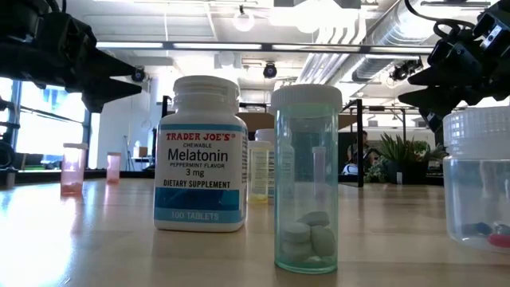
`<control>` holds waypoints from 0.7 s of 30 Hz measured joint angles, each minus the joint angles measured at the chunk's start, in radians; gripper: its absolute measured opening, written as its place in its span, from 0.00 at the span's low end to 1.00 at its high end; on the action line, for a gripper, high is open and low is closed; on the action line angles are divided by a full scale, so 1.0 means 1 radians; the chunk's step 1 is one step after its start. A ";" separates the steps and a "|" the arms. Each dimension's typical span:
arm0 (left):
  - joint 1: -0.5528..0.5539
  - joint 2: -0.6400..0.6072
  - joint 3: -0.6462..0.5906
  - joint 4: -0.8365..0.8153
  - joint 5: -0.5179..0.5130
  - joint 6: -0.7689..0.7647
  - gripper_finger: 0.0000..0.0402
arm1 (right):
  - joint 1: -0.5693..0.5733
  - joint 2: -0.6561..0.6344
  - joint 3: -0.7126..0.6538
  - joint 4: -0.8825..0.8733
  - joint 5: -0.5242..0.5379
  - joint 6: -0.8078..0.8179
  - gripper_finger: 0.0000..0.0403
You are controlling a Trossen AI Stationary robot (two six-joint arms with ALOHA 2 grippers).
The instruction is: Pick and place medicine bottles onto shelf by color
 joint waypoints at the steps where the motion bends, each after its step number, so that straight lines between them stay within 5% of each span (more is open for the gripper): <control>1: 0.000 0.000 0.000 0.000 0.000 0.000 0.64 | 0.000 0.000 0.000 0.000 0.000 -0.001 0.38; 21: 0.000 0.000 0.000 0.000 0.000 -0.066 0.64 | 0.000 0.000 0.000 0.000 0.000 0.000 0.38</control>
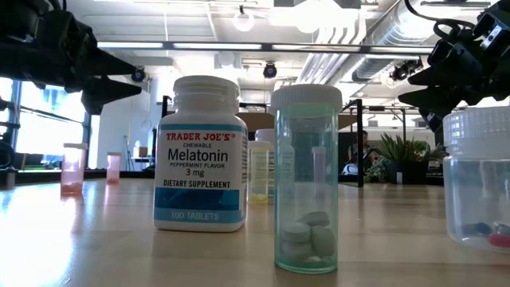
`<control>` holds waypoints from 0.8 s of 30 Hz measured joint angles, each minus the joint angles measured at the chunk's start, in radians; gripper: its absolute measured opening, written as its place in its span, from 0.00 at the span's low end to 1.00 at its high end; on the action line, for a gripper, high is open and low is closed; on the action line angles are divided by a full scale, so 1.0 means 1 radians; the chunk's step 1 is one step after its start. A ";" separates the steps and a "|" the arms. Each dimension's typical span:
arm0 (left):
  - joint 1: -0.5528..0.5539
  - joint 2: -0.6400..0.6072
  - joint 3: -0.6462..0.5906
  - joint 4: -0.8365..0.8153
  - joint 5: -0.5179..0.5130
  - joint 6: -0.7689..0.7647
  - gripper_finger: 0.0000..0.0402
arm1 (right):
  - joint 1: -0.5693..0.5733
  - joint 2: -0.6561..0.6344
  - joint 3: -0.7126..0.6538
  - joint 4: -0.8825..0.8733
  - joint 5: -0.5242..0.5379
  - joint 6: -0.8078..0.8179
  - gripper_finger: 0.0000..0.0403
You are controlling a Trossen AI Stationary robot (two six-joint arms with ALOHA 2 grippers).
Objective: Pick and place medicine bottles onto shelf by color
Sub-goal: Put the top white pill bottle on the shelf
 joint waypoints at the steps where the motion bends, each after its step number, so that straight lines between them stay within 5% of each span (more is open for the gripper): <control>1: 0.000 0.000 0.000 0.000 0.000 -0.005 0.64 | 0.000 0.000 0.000 0.000 0.000 0.001 0.38; 24: 0.000 0.000 0.000 0.127 -0.002 -0.014 0.64 | 0.000 0.000 0.000 0.000 0.000 0.001 0.38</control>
